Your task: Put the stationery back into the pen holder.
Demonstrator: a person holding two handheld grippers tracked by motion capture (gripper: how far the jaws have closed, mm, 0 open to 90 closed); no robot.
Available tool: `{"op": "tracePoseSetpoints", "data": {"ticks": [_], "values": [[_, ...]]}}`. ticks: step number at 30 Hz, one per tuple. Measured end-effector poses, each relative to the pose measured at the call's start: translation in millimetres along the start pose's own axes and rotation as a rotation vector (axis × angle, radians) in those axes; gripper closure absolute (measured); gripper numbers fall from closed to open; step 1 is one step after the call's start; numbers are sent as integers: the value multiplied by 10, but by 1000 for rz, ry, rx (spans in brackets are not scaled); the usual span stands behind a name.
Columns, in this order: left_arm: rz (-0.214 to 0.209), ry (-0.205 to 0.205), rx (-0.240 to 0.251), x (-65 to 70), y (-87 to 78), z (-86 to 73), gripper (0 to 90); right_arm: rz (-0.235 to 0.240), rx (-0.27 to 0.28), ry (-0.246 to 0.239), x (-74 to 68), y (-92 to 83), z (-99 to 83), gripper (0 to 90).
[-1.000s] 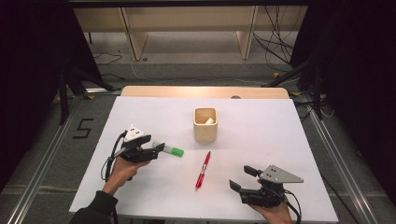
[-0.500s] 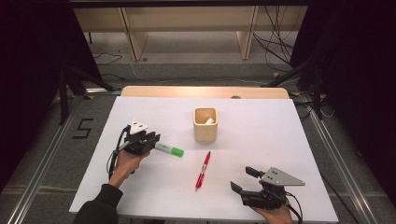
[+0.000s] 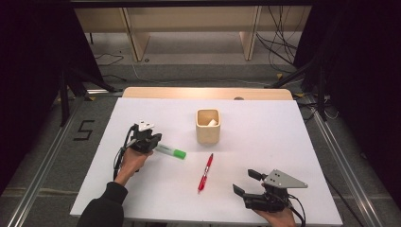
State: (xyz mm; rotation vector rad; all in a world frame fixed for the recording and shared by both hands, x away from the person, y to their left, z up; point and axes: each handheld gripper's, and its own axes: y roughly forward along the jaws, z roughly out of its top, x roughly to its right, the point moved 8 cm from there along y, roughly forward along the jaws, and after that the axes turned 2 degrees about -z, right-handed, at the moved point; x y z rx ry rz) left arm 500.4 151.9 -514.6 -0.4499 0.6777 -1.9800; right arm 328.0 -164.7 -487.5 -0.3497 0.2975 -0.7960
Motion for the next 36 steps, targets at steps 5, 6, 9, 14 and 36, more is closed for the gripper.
{"op": "tracePoseSetpoints", "data": {"ticks": [5,6,9,14,36], "values": [[8,9,-39,-9,102,-41,892,3,1,-2,-3,3,-1,234],[22,14,-41,-27,125,-48,892,3,-1,-1,-4,4,-4,235],[25,1,-66,-76,182,-88,892,6,-6,-3,-2,30,-14,235],[12,-1,-88,-96,195,-128,892,14,-16,-8,-25,45,-29,234],[-38,130,-262,165,-104,-334,891,9,-15,-6,-13,30,-22,237]]}}
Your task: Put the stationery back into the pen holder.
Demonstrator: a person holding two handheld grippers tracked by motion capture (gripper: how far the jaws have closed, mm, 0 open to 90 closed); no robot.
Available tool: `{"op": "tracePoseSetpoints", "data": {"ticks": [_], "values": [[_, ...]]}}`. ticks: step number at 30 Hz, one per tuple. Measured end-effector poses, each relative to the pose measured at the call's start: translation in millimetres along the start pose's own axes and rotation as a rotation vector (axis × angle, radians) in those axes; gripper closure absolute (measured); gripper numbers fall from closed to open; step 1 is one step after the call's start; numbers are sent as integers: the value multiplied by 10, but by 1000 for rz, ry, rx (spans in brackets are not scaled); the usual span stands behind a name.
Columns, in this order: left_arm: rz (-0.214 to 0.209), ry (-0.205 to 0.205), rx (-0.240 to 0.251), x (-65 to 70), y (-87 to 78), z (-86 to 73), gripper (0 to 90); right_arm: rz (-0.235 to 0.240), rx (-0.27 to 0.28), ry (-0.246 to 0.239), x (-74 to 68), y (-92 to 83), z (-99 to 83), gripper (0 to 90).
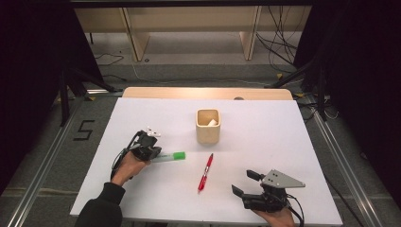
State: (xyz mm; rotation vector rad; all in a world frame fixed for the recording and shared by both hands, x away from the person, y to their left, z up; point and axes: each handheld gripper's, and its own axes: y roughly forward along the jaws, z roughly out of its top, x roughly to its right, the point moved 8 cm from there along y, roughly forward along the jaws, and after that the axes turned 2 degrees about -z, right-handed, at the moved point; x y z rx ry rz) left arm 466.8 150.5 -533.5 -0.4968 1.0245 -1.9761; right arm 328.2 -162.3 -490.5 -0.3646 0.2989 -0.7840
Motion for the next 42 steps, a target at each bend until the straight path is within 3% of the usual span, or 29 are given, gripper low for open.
{"op": "tracePoseSetpoints", "data": {"ticks": [4,9,21,25,30,31,32,34,35,37,40,42], "values": [[-4,6,-12,52,-32,-17,892,-2,0,-4,-2,-1,-1,238],[-8,-5,-46,13,13,-71,892,-2,1,-5,-2,1,-1,239],[-72,44,-113,230,-75,-219,891,-9,5,-5,14,-15,7,239],[-76,58,-120,264,-85,-226,890,-9,8,-3,13,-17,11,239],[-85,41,-66,231,-152,-166,756,-10,7,-1,18,-16,10,239],[-85,41,-66,231,-152,-166,716,-9,6,0,18,-12,8,239],[-90,38,-35,238,-207,-109,637,-9,4,0,17,-8,5,239],[-98,38,-37,249,-221,-101,537,-8,3,-1,13,-5,3,239],[-107,49,-40,271,-241,-93,537,-8,3,-1,13,-5,3,239],[-104,60,-58,325,-255,-86,379,-8,4,0,11,-7,4,239],[-106,66,-83,361,-247,-96,322,-6,0,-2,10,-6,-1,239],[-109,85,-125,421,-221,-118,289,-6,0,0,10,-5,-1,239]]}}
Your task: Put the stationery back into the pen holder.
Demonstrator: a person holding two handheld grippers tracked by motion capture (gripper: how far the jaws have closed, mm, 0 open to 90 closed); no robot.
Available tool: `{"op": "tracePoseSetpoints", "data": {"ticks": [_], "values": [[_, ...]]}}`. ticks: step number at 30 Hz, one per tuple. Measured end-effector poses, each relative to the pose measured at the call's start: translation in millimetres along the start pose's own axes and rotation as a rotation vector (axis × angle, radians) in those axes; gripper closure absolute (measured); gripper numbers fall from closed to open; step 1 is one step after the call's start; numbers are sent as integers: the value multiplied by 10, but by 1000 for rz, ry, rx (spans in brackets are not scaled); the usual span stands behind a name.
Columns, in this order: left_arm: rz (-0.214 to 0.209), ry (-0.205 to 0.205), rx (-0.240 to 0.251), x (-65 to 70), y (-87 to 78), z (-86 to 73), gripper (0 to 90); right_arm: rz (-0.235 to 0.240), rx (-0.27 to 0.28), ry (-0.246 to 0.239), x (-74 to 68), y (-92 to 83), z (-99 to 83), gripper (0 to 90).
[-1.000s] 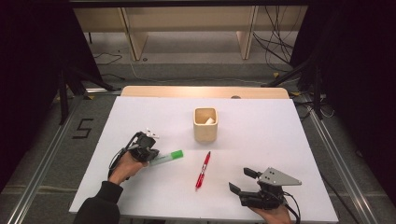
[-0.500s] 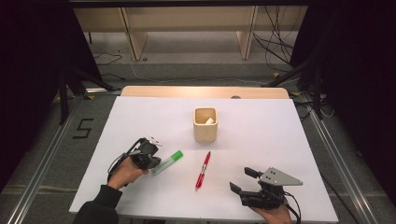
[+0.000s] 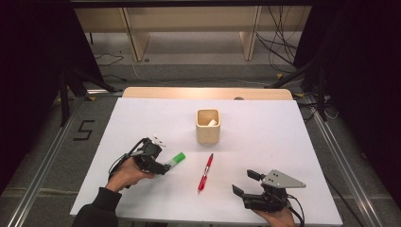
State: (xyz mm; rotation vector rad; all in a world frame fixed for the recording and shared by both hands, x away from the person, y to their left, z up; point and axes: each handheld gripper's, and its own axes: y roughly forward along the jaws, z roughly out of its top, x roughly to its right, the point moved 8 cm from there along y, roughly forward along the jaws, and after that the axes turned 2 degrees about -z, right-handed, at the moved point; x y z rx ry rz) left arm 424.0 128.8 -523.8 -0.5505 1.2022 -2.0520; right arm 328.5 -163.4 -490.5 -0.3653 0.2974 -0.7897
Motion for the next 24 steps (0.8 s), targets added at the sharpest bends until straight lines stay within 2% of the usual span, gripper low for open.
{"op": "tracePoseSetpoints", "data": {"ticks": [4,8,16,19,24], "values": [[-2,16,-41,31,39,-19,256,1,0,-1,-2,5,-2,239],[-3,23,-63,37,57,-40,277,0,-1,0,-2,5,-2,239],[-11,21,-87,25,89,-78,419,1,-1,-2,-9,10,-2,239],[-24,32,-89,33,101,-87,478,4,-1,-3,-14,11,-1,239],[-17,42,-103,47,130,-98,544,4,0,-3,-16,12,0,239]]}}
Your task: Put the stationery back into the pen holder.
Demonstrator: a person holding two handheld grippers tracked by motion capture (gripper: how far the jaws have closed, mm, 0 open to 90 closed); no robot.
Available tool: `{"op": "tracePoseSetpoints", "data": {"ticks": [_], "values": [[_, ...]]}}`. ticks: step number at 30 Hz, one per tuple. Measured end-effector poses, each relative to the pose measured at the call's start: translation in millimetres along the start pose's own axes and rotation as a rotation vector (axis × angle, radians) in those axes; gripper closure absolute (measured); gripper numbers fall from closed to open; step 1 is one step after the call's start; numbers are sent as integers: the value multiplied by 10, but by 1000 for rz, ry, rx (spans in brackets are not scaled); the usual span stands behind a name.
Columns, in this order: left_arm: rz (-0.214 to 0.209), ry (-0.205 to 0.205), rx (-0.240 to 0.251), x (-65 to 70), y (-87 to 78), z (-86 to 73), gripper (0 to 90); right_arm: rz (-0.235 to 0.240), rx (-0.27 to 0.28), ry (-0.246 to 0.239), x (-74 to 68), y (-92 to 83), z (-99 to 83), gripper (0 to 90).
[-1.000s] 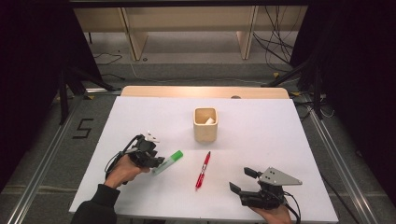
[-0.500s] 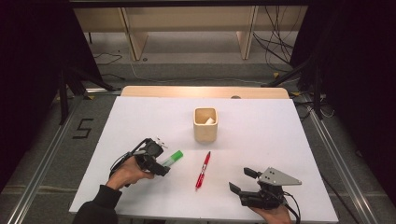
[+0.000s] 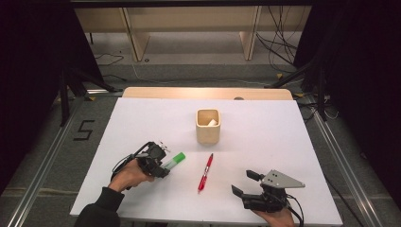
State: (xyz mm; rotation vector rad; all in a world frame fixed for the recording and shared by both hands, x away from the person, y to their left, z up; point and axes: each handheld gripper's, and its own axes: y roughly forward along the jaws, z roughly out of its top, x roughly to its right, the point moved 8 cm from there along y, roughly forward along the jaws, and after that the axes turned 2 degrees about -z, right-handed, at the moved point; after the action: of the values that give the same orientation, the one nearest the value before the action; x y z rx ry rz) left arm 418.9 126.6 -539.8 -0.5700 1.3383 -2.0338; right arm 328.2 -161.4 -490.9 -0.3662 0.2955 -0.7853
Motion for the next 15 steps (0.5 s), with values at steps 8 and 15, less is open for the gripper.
{"op": "tracePoseSetpoints", "data": {"ticks": [8,15], "values": [[-13,12,-10,27,9,0,628,2,1,0,1,-4,4,240],[-30,8,-9,21,6,0,655,5,-2,1,-12,0,1,241]]}}
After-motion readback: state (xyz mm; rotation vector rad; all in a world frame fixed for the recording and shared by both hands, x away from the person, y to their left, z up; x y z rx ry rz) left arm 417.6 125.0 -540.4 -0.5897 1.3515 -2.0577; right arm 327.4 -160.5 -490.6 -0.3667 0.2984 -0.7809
